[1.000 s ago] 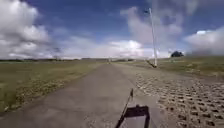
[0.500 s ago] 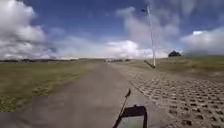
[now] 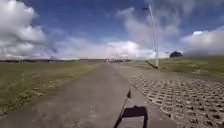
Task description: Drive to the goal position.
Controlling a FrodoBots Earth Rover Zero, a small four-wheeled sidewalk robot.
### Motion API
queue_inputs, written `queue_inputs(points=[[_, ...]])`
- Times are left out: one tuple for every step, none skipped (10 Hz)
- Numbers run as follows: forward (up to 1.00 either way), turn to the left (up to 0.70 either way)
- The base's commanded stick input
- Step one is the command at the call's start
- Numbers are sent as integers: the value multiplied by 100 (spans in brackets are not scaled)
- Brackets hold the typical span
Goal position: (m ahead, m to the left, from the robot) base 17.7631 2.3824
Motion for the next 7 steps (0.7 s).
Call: queue_inputs(points=[[85,0],[85,0],[85,0],[85,0],[85,0],[85,0],[85,0]])
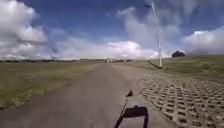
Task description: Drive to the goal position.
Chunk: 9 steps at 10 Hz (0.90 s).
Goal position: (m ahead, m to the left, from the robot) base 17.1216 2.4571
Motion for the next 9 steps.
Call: queue_inputs(points=[[85,0],[85,0],[85,0],[85,0],[85,0],[85,0],[85,0],[85,0],[85,0]])
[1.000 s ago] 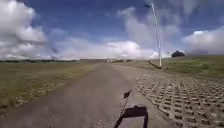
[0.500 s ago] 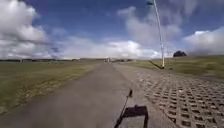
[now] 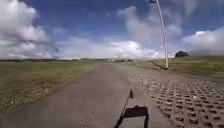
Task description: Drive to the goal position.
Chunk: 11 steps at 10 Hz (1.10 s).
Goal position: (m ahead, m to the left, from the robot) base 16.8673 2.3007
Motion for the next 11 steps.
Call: queue_inputs(points=[[85,28],[85,28],[85,29],[85,30],[85,0],[85,0],[85,0],[85,0],[85,0],[85,0],[85,0]])
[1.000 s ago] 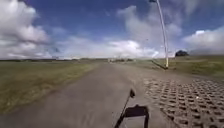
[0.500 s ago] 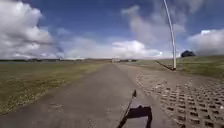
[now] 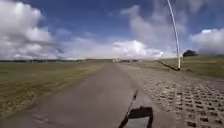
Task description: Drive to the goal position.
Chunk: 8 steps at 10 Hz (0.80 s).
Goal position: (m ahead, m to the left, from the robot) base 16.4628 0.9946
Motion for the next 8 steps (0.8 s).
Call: queue_inputs(points=[[85,0],[85,0],[85,0],[85,0],[85,0],[85,0],[85,0],[85,0]])
